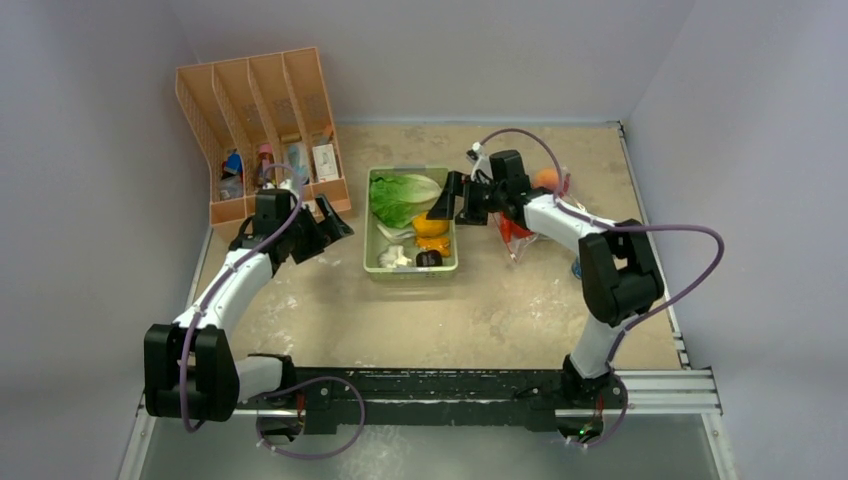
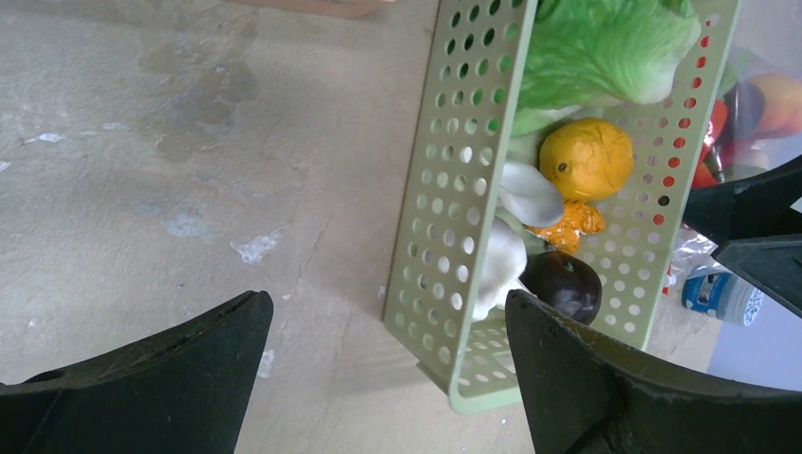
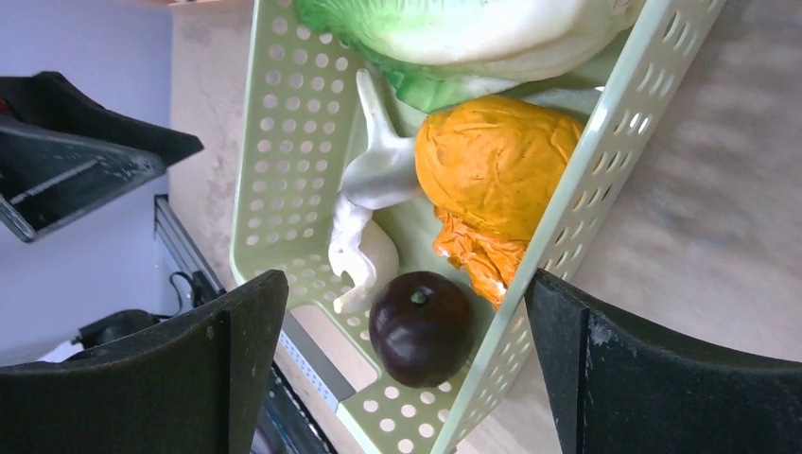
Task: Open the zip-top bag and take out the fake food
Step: Move the bin to the center of the board.
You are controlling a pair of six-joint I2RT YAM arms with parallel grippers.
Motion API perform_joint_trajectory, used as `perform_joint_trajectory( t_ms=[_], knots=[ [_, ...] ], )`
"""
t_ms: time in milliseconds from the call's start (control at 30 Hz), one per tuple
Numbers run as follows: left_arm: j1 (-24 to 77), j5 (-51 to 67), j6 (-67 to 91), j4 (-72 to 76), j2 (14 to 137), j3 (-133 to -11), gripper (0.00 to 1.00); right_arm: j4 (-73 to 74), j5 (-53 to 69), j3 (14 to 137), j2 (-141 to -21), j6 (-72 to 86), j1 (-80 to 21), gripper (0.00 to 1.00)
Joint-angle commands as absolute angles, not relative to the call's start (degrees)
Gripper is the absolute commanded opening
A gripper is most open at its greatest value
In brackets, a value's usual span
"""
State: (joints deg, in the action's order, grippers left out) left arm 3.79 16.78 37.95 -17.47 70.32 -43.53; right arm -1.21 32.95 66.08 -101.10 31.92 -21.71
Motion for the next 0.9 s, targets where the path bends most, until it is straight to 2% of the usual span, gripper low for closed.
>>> perform_joint_trajectory(
  t_ms=[0, 200, 433, 533, 700, 867],
  knots=[
    [3.86, 13.67, 38.37, -18.28, 68.07, -45.4, 0.94, -6.12, 35.78, 71.89, -105.78, 36.87, -24.93, 0.98],
    [3.87, 12.18, 37.45, -20.75, 67.05, -46.07, 0.94, -3.45, 32.42, 75.67, -105.28, 36.11, -25.52, 0.98],
    [3.87, 11.47, 36.38, -23.05, 65.74, -47.3, 0.94, 13.33, -0.85, 76.7, -96.29, 27.94, -24.9, 0.98],
    [3.82, 11.71, 35.62, -24.0, 65.28, -48.37, 0.94, 17.43, -9.13, 76.47, -95.04, 24.85, -23.01, 0.97],
    [3.86, 12.72, 35.24, -25.02, 64.74, -49.5, 0.94, 20.39, -13.63, 75.63, -95.5, 21.21, -21.45, 0.95],
    [3.82, 13.53, 35.05, -26.1, 64.1, -50.54, 0.94, 21.15, -12.82, 75.9, -98.44, 17.64, -21.49, 0.81]
  ],
)
